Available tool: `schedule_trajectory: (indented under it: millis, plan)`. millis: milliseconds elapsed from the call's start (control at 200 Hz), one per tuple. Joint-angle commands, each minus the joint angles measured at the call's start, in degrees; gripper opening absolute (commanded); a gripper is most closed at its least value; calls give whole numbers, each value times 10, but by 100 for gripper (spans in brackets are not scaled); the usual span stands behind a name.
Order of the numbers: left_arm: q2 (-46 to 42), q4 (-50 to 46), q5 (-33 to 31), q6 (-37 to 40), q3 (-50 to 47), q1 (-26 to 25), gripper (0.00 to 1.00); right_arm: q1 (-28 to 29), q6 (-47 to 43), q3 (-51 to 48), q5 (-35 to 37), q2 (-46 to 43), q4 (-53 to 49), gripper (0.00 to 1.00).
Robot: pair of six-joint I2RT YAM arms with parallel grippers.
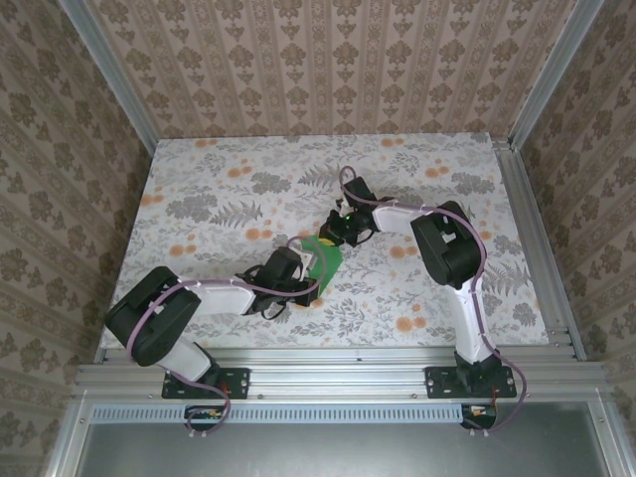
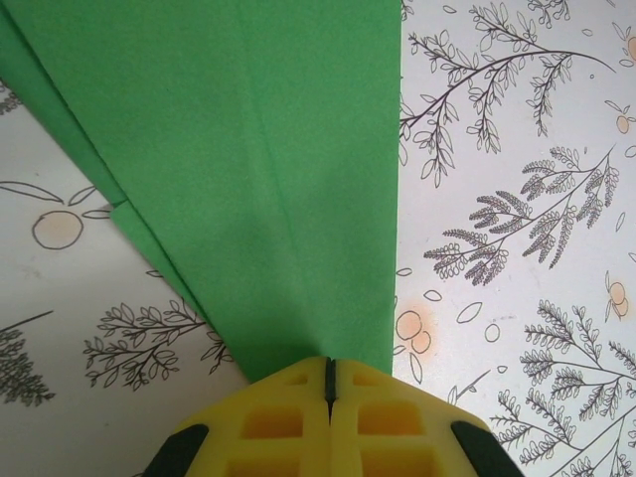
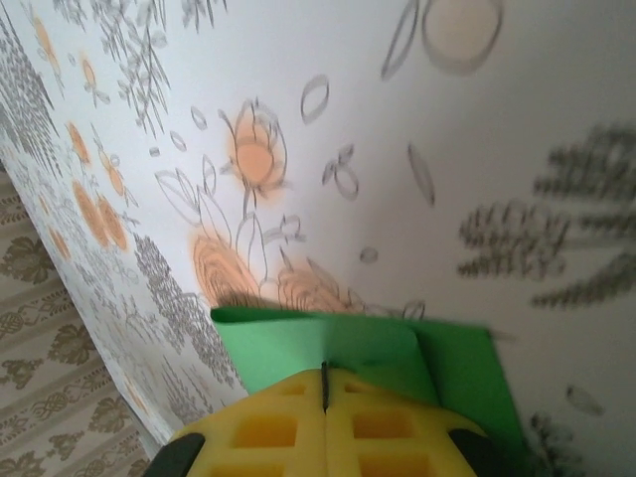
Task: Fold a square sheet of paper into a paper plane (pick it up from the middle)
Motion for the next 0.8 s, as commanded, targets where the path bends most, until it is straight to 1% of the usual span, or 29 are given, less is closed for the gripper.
schedule_trajectory:
  millis: [0,285,455,565,665,795]
  plan:
    - [19,-169,11,13,-43,-4,3,-41,-14,24,76,30,6,8]
    - [22,-170,16,13,-39,-3,3,-61,-30,61,65,54,-6,9]
    - [23,-170,23,13,-30,-3,4,-67,-42,66,57,31,-9,10]
    - [21,-172,29,15,-15,-3,5,-67,-43,39,42,-8,0,12]
    - [17,-176,36,19,2,-2,8,-62,-42,-13,21,-59,18,16]
    - [2,-179,44,21,29,-2,13,-42,-38,-94,-9,-124,44,25]
